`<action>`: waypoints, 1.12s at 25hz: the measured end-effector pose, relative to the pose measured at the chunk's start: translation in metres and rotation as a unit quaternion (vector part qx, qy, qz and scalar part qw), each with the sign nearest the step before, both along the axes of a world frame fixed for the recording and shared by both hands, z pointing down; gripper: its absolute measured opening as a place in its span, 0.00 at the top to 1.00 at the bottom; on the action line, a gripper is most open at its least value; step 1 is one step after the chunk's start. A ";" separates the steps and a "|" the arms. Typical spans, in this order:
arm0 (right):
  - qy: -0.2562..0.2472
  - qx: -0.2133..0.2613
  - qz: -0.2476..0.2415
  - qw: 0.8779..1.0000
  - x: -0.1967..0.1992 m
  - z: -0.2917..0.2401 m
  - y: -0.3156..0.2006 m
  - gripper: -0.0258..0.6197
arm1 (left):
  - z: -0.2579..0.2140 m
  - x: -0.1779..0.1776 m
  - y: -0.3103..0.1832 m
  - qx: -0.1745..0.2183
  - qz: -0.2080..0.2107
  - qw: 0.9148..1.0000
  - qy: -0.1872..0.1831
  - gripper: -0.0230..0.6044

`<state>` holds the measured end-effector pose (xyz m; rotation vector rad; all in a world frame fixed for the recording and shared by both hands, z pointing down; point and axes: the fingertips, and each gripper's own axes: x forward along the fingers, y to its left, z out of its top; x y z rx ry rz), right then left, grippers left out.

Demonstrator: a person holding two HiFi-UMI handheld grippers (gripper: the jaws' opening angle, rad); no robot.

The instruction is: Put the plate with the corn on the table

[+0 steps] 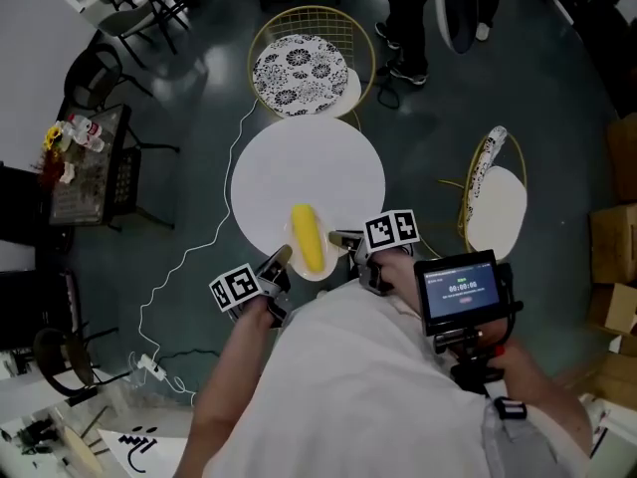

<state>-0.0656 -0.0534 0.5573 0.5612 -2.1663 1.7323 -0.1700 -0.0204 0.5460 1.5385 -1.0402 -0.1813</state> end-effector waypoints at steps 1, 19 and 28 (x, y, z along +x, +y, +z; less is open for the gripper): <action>0.001 0.000 -0.001 1.000 0.000 0.000 -0.002 0.91 | 0.000 0.000 -0.002 0.000 0.000 1.000 0.001 0.92; 0.006 -0.036 0.015 0.999 0.040 0.046 -0.048 0.91 | 0.046 0.040 -0.054 -0.050 0.023 0.999 -0.001 0.92; 0.010 -0.035 0.004 0.999 0.046 0.071 -0.069 0.91 | 0.073 0.048 -0.074 -0.057 0.020 0.998 -0.013 0.92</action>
